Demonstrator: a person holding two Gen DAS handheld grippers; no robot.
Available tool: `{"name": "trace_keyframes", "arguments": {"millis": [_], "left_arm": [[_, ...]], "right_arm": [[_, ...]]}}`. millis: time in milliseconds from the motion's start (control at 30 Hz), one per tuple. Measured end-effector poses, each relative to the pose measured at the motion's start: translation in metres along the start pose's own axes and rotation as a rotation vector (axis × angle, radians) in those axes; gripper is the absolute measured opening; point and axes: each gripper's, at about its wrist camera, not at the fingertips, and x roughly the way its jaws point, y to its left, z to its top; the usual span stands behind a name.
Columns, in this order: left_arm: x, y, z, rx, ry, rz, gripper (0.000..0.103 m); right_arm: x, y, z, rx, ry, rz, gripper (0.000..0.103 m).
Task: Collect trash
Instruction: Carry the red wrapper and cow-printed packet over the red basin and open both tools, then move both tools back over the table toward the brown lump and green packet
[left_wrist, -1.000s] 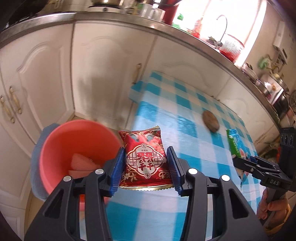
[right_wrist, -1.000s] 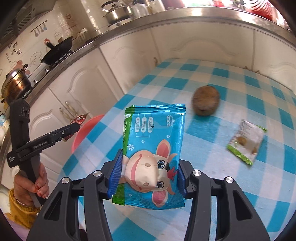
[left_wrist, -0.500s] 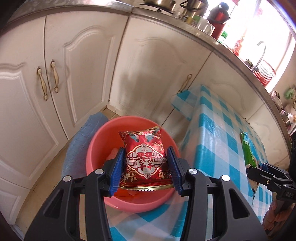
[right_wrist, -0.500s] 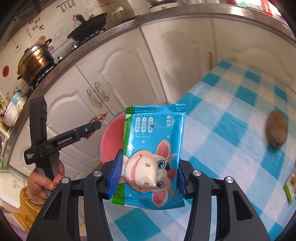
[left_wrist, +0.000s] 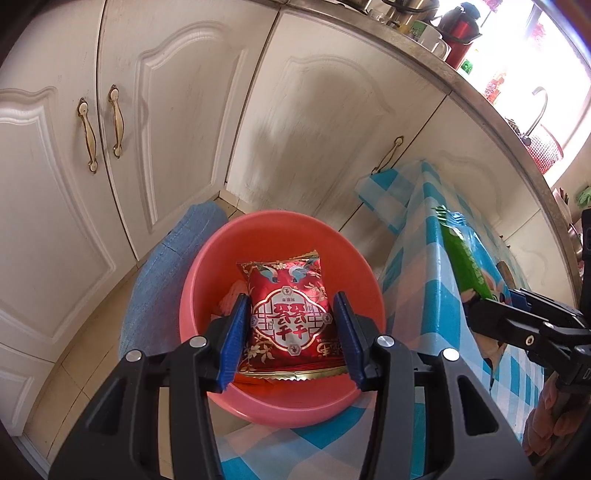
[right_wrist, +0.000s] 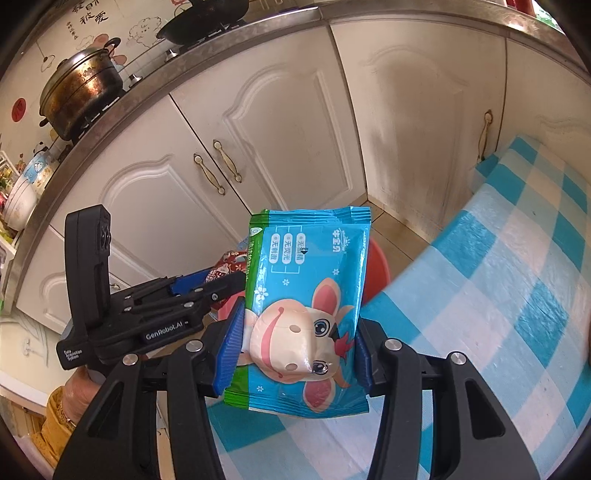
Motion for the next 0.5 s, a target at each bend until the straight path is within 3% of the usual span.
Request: {"name": "trace_keyframes", "arguments": {"millis": [233,267,333,367,500], "left_arm": [[0.01,0.003,0.0,0.001,0.017,0.018,0.05],[0.011,0.004,0.0,0.003,0.019,0.024,0.058],[0.013,0.006,0.0,0.0,0.011,0.046,0.075],[0.013,0.007,0.0,-0.005,0.008,0.051,0.082],[0.014,0.014,0.0,-0.032,0.023,0.048,0.085]], "right_arm": [[0.024,0.002,0.011,0.013,0.027,0.01,0.056],[0.026,0.001,0.012,0.022,0.026,0.01,0.06],[0.027,-0.001,0.014,0.046,0.009,0.008,0.079],[0.024,-0.003,0.014,0.058,-0.005,0.002,0.081],[0.009,-0.01,0.011,0.082,-0.053,-0.023,0.084]]}}
